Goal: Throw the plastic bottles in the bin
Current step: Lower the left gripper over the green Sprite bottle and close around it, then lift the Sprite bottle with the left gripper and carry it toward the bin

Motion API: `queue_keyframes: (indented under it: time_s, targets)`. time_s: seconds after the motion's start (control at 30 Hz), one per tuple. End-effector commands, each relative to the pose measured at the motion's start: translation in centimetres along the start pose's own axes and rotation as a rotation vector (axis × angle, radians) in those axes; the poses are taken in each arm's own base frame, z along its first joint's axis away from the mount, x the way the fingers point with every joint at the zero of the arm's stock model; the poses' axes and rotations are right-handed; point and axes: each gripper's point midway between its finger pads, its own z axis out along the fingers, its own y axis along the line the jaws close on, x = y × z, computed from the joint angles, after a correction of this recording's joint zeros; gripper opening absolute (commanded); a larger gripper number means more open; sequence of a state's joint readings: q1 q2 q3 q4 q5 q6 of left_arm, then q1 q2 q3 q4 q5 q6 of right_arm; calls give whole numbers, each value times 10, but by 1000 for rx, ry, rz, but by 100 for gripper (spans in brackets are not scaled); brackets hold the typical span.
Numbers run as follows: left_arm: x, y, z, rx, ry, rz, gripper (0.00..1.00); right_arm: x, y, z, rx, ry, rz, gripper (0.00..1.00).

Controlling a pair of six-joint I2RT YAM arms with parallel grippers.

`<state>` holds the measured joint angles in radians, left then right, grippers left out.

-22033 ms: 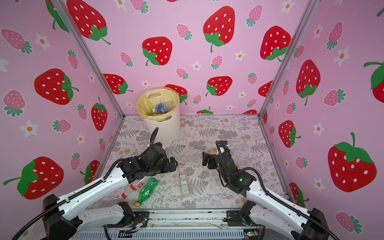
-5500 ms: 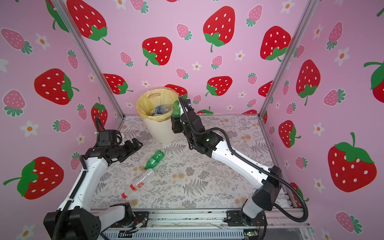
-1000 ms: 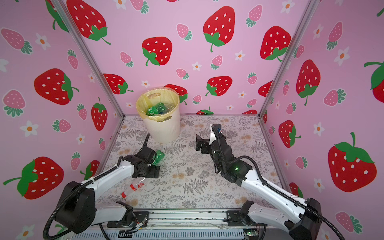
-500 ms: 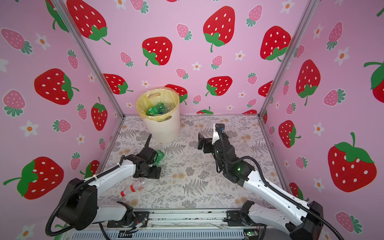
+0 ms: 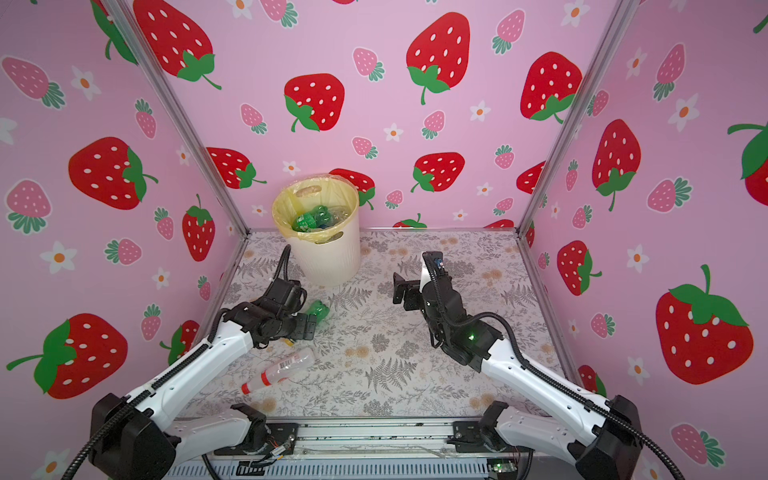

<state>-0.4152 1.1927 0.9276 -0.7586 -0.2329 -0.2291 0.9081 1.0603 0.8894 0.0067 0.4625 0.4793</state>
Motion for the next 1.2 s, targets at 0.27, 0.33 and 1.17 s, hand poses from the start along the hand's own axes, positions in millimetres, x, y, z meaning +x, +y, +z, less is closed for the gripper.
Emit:
queue_keyframes:
  time_s: [0.27,0.33,1.17]
  targets:
    - [-28,-9,52,-17,74,167,99,7,-2,-1,-10,10,42,99]
    - [-34,-5,58,-13,60,155,99,4,-2,-3,-16,2,49,99]
    - [-5,5,111,25,240,63,85,2,-13,-16,9,-15,46,99]
